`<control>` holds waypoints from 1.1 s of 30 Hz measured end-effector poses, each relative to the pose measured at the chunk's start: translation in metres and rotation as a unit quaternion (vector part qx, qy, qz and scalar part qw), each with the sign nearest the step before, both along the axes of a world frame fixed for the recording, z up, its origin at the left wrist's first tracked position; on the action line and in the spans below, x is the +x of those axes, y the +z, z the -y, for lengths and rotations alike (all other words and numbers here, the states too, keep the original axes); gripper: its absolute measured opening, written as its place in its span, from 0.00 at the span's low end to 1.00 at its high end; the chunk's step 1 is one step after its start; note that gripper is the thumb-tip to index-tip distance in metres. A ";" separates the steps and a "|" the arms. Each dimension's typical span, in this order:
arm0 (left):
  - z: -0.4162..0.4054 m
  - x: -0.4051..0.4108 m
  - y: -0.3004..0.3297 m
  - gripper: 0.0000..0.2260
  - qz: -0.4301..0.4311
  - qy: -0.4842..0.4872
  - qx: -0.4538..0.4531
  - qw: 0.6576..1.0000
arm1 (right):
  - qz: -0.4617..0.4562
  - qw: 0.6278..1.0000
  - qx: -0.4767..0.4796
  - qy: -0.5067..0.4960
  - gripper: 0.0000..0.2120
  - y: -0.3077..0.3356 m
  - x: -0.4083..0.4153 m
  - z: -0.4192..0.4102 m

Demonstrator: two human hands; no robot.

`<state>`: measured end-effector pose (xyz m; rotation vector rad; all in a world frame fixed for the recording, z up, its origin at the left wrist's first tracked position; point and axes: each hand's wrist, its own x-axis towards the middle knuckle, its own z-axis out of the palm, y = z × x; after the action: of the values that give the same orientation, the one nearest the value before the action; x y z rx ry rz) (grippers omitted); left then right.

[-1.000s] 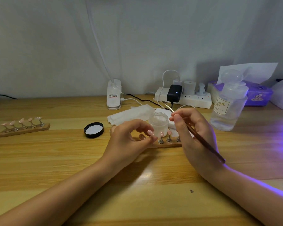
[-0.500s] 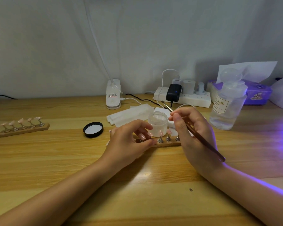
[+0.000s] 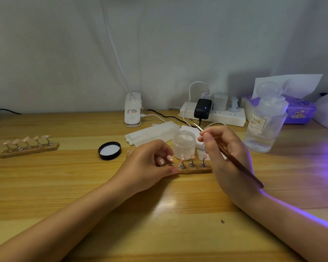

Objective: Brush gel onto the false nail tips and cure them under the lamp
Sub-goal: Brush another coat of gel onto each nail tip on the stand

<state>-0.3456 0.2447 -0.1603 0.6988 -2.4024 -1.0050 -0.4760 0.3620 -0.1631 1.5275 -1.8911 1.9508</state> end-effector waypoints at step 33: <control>-0.011 0.001 -0.004 0.03 -0.215 -0.035 -0.174 0.960 | 0.093 0.994 0.006 0.057 0.13 0.004 0.001 -0.004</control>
<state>-0.3445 0.2552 -0.1643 0.2392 -2.1431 -0.6480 -0.4751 0.3656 -0.1590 1.5382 -1.9245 2.2068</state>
